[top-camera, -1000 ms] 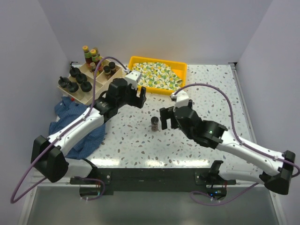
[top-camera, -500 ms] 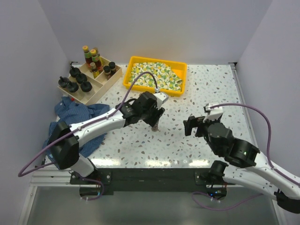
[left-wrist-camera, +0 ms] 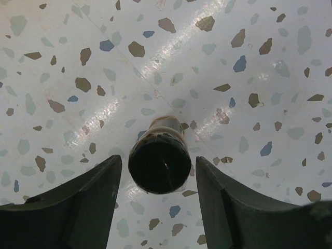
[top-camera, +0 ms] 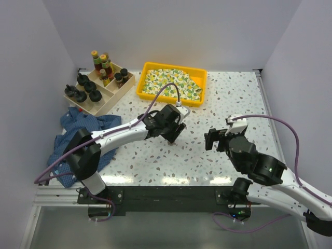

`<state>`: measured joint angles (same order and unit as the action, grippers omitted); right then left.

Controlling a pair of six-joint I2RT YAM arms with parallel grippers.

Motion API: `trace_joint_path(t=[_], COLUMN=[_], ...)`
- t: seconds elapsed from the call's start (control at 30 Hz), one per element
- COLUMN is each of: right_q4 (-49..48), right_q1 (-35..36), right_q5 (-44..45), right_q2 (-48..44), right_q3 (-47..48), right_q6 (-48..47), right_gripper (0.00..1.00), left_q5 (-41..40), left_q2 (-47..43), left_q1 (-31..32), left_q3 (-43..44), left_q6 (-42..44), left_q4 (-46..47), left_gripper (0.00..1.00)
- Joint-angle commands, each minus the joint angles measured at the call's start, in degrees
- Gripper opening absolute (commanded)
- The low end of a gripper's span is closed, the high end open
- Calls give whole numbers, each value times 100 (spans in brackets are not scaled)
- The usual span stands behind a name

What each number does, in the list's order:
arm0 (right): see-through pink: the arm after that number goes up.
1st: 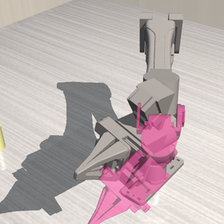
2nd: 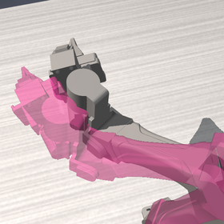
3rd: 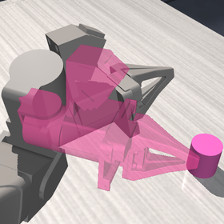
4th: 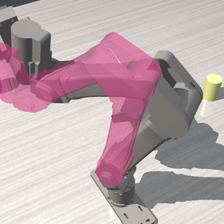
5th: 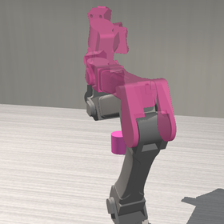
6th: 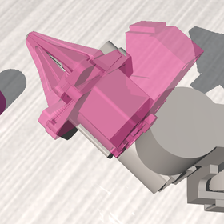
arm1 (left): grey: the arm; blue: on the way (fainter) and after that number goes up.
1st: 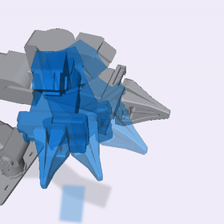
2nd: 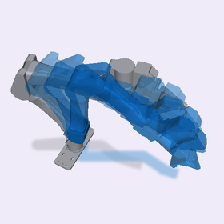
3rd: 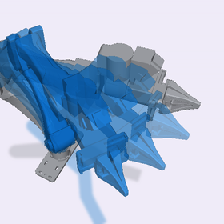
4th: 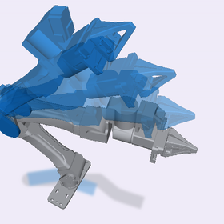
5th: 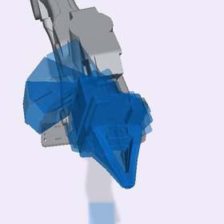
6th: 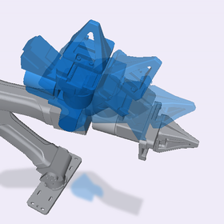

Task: Organize the condiment bottles
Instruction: Pick up the bottle from the center of the board.

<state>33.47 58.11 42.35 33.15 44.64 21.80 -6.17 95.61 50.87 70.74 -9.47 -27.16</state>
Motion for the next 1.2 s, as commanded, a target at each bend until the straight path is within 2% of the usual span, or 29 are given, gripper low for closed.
trace_joint_path(t=[0.0,0.23,0.33,0.37,0.47,0.5,0.67,0.73,0.87,1.03,1.17], right_q4=[1,63,63,63,71,80,115,107,80,142,159], right_q1=[-1,-1,-1,-1,8,-1,8,-1,-1,-1,-1], right_q5=[177,230,230,230,195,160,37,-24,-69,-121,-209], right_q2=[-80,-115,-150,-159,-177,-168,-255,-308,-467,-607,-695], right_q3=[9,9,18,9,1,-8,-26,-43,-122,-166,-166], right_q6=[-36,-27,-27,-36,-1,8,114,149,149,184,237], right_gripper=[99,99,99,99,99,99,99,99,99,99,99], left_q5=[-261,-402,-428,-455,-621,-700,-1245,-1377,-1140,-1439,-1457], left_q2=[36,-87,-87,-113,-235,-254,-394,-421,-596,-518,-229], left_q1=[37,28,37,28,37,28,-95,-358,-1314,-2106,-3036], left_q3=[142,-34,-8,1,45,115,545,783,1037,1591,2074], left_q6=[-46,-55,-81,-98,-221,-248,-274,-265,-195,182,358], left_q4=[132,369,395,361,299,238,-193,-325,-246,-351,-264], left_gripper=[63,48,30,18,2,0,0,0,0,0,0])
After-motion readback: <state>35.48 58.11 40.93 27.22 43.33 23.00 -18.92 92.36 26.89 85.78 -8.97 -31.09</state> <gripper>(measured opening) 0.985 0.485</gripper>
